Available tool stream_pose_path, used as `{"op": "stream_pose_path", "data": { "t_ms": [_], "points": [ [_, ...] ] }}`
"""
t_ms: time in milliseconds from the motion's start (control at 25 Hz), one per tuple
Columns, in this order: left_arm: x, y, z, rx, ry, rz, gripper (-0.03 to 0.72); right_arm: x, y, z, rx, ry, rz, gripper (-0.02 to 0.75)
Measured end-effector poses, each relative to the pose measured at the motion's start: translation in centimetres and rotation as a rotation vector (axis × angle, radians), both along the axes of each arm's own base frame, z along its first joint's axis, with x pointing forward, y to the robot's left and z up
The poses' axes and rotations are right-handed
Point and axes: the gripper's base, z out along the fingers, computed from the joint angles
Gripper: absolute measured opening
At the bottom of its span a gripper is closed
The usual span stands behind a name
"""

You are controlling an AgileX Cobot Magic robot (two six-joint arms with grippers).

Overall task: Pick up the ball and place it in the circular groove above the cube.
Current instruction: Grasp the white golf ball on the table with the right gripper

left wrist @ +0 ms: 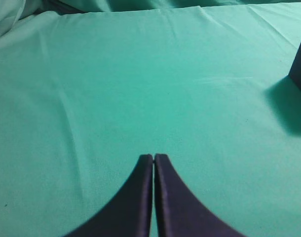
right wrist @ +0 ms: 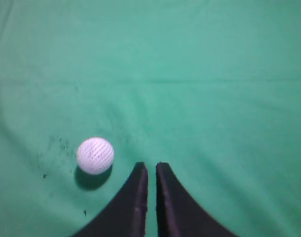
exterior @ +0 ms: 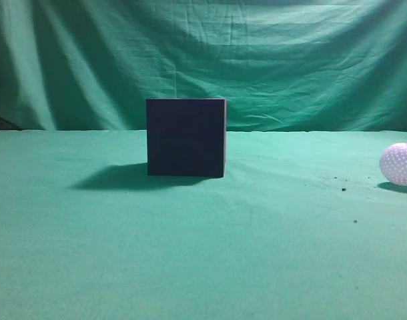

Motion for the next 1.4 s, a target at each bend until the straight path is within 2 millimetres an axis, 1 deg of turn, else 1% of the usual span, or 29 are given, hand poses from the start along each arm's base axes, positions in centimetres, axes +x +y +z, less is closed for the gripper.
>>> {"op": "stream_pose_path", "data": {
  "t_ms": [80,200,280,400,480,680,720,760,960,1040,1160,1240,1360,1400],
  "points": [
    [0.0,0.0,0.0,0.0,0.0,0.0,0.0,0.8,0.8,0.1,-0.041,0.087,0.085,0.048],
    [0.0,0.0,0.0,0.0,0.0,0.0,0.0,2.3,2.9,-0.3,-0.086,0.21,0.217,0.048],
    [0.0,0.0,0.0,0.0,0.0,0.0,0.0,3.0,4.5,-1.1,-0.132,0.285,0.301,0.048],
    [0.0,0.0,0.0,0.0,0.0,0.0,0.0,4.6,6.1,-2.4,-0.163,0.372,0.357,0.048],
    [0.0,0.0,0.0,0.0,0.0,0.0,0.0,6.0,6.7,-3.4,-0.163,0.423,0.35,0.147],
    [0.0,0.0,0.0,0.0,0.0,0.0,0.0,8.9,7.7,-5.6,-0.162,0.509,0.322,0.47],
    [0.0,0.0,0.0,0.0,0.0,0.0,0.0,9.4,7.9,-6.0,-0.166,0.522,0.321,0.519],
    [0.0,0.0,0.0,0.0,0.0,0.0,0.0,9.9,8.0,-6.5,-0.168,0.532,0.318,0.541],
    [0.0,0.0,0.0,0.0,0.0,0.0,0.0,11.7,8.4,-8.4,-0.191,0.558,0.307,0.534],
    [0.0,0.0,0.0,0.0,0.0,0.0,0.0,12.2,8.5,-9.2,-0.198,0.57,0.3,0.534],
    [0.0,0.0,0.0,0.0,0.0,0.0,0.0,12.5,8.6,-9.8,-0.199,0.582,0.287,0.534],
    [0.0,0.0,0.0,0.0,0.0,0.0,0.0,12.5,8.6,-10.0,-0.202,0.588,0.285,0.458],
    [0.0,0.0,0.0,0.0,0.0,0.0,0.0,12.6,8.6,-10.0,-0.203,0.588,0.284,0.31],
    [0.0,0.0,0.0,0.0,0.0,0.0,0.0,12.7,8.6,-9.8,-0.202,0.589,0.282,0.315]
  ]
}}
